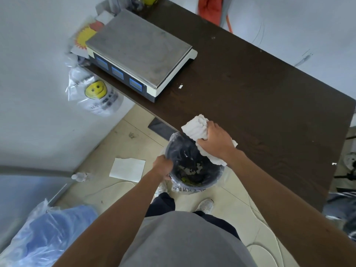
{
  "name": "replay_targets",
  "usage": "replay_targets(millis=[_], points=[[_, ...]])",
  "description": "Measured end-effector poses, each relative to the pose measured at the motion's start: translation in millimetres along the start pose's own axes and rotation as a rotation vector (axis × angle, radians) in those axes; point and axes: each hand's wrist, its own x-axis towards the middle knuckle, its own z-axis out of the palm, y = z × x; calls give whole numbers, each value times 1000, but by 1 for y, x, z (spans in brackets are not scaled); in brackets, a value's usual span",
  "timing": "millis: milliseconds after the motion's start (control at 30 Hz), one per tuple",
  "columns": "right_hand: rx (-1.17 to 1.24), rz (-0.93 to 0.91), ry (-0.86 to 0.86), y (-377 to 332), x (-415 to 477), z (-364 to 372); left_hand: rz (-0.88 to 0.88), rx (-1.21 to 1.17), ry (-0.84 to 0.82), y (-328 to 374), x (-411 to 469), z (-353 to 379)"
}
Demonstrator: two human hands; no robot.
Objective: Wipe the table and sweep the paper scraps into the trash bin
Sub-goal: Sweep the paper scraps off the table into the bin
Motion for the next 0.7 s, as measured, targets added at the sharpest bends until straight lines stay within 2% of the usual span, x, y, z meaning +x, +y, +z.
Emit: replay_targets(millis=[267,533,700], points=[[-103,135,-48,54,15,-54,16,15,19,1,-4,16],[-192,205,-24,83,10,-50,0,18,4,-10,-12,31],[-152,159,100,81,6,-41,-18,-8,-7,-14,-16,31]])
